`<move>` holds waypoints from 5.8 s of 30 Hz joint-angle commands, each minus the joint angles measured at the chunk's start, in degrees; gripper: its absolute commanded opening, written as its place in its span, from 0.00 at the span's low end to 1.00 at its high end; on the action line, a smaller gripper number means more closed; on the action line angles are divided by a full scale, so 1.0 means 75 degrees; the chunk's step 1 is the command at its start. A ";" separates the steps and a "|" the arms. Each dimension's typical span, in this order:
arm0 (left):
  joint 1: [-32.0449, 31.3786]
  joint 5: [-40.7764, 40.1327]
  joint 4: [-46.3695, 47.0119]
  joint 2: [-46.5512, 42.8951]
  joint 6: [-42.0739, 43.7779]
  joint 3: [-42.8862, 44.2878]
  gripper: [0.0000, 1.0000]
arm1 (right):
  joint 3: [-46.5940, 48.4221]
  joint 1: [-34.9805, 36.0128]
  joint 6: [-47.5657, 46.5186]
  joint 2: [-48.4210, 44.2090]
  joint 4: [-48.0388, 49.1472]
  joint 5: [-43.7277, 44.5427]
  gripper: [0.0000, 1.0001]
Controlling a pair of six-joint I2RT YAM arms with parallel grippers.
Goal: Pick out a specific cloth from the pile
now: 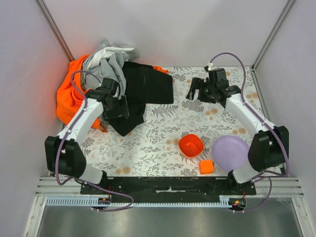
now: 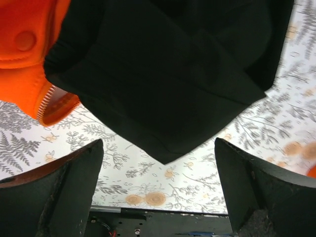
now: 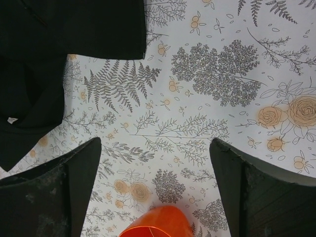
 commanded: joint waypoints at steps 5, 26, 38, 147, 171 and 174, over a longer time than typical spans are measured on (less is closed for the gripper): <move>-0.0008 -0.1159 0.0225 0.2192 0.0233 0.1120 0.99 | 0.0359 0.0042 -0.0217 0.0565 -0.0129 -0.0250 0.98; 0.0319 -0.1253 -0.0257 0.5914 0.0645 0.9138 0.02 | 0.1226 0.0194 -0.0510 0.0636 -0.0751 -0.0860 0.98; 0.1715 -0.1440 0.0895 0.4353 -0.0399 0.8610 0.02 | 0.2560 0.2267 -0.0125 0.2391 -0.0669 -0.1445 0.98; 0.2291 0.2521 0.2476 -0.2268 -0.0751 0.1005 0.99 | 0.7765 -0.1573 0.4506 0.2546 0.1454 -0.2993 0.00; -0.0617 0.1712 0.2769 -0.1343 -0.0739 0.1369 0.99 | 0.3936 -0.2993 0.0052 0.1925 -0.1185 0.1108 0.00; -0.0605 0.1502 0.2851 -0.1436 -0.0890 0.1170 0.99 | 0.3267 -0.2981 0.0029 0.1913 -0.1021 0.1120 0.01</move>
